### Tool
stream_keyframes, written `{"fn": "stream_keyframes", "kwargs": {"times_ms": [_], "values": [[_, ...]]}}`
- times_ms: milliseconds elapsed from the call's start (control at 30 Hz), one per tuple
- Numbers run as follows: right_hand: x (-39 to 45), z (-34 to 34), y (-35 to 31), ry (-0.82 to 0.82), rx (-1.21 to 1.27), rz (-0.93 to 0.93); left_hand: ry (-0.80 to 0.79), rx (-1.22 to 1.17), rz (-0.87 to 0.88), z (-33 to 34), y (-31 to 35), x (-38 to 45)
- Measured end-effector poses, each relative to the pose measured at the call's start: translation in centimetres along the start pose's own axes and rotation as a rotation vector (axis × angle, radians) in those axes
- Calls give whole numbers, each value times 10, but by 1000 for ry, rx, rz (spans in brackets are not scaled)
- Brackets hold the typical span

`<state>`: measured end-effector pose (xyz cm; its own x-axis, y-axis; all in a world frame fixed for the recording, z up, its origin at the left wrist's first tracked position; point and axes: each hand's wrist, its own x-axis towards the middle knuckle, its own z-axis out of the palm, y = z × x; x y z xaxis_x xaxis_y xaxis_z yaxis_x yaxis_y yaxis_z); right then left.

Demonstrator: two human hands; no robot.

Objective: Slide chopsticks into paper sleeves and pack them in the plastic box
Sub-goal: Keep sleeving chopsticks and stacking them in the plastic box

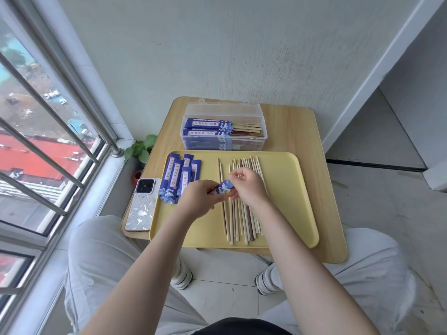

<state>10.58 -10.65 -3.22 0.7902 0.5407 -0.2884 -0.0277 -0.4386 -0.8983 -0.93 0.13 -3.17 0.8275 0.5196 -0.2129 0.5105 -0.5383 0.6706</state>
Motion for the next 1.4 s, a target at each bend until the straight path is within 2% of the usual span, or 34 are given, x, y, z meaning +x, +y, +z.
{"fn": "stream_keyframes", "kwargs": {"times_ms": [67,167,267,667,767,967,1400], "values": [[-1,5,6,10,-86,24,50,-144,-91,2,-6,-3],[-9,17,16,-71,-499,4,129,-374,-230,7,-14,-5],[-17,29,18,-80,-726,-37,153,-527,-332,14,-18,-7],[-19,35,2,-67,-828,-30,167,-589,-417,25,-25,-5],[-15,31,3,-67,-713,35,159,-568,-411,24,-24,-5],[-11,-2,-3,-156,-116,213,147,-515,-298,17,-17,-4],[-15,-41,-41,-239,271,-71,44,-443,-256,14,1,3]]}}
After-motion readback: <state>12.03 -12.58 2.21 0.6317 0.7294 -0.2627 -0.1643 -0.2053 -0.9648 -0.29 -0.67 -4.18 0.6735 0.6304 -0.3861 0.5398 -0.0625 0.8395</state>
